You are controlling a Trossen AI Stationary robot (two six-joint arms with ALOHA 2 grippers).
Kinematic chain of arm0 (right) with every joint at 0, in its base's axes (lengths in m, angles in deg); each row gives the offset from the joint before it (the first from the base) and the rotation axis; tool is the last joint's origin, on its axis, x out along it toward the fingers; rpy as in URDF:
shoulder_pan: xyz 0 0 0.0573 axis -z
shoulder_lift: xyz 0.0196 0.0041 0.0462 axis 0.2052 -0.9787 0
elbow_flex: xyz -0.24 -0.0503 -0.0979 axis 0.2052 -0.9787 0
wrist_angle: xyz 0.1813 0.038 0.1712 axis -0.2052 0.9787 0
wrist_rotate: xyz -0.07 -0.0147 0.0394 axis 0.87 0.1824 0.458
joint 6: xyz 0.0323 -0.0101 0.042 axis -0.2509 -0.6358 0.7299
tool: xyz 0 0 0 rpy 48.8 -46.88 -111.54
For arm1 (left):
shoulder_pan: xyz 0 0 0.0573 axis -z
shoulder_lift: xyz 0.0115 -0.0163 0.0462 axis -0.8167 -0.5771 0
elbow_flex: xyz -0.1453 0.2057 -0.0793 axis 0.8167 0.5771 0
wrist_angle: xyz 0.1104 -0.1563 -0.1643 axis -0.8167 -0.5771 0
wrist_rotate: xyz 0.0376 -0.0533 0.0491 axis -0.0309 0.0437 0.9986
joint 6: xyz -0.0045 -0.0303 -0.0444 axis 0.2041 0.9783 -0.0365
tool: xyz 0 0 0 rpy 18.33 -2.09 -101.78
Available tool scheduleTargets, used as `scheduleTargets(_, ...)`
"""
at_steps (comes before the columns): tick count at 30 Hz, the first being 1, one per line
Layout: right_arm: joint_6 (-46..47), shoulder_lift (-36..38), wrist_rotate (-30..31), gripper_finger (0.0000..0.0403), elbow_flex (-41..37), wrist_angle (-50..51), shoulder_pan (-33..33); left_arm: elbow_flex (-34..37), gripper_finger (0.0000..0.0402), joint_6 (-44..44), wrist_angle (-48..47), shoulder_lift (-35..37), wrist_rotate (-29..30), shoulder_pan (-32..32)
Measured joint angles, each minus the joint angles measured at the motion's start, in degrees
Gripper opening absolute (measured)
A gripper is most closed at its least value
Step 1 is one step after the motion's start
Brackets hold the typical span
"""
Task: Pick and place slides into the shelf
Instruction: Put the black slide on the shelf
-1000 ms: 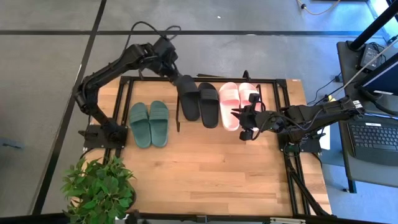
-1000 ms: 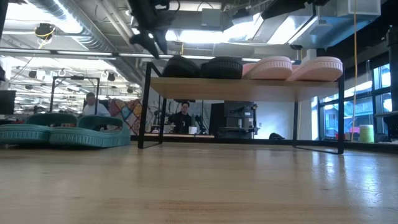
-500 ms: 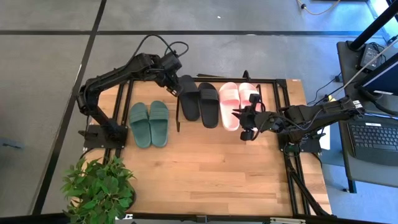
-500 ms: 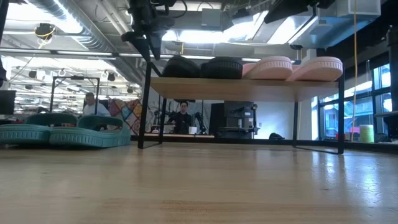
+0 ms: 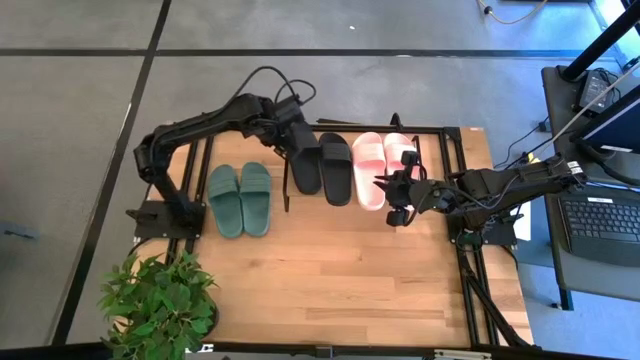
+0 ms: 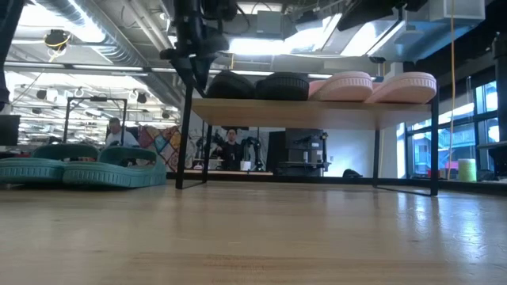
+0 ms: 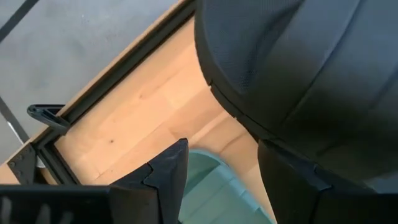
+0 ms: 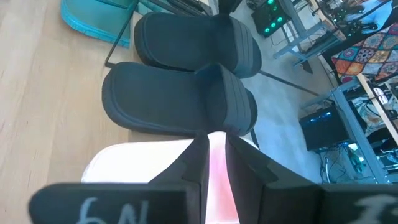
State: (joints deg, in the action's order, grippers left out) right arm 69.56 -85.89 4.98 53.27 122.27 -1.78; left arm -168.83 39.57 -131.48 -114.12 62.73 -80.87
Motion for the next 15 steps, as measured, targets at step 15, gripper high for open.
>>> scheduleTargets(15, 1.5, 0.0, -0.01, 0.0055, 0.0, 1.05, 0.0, 0.0, 0.0185, -0.07, 2.14, -1.7, -0.21, -0.97)
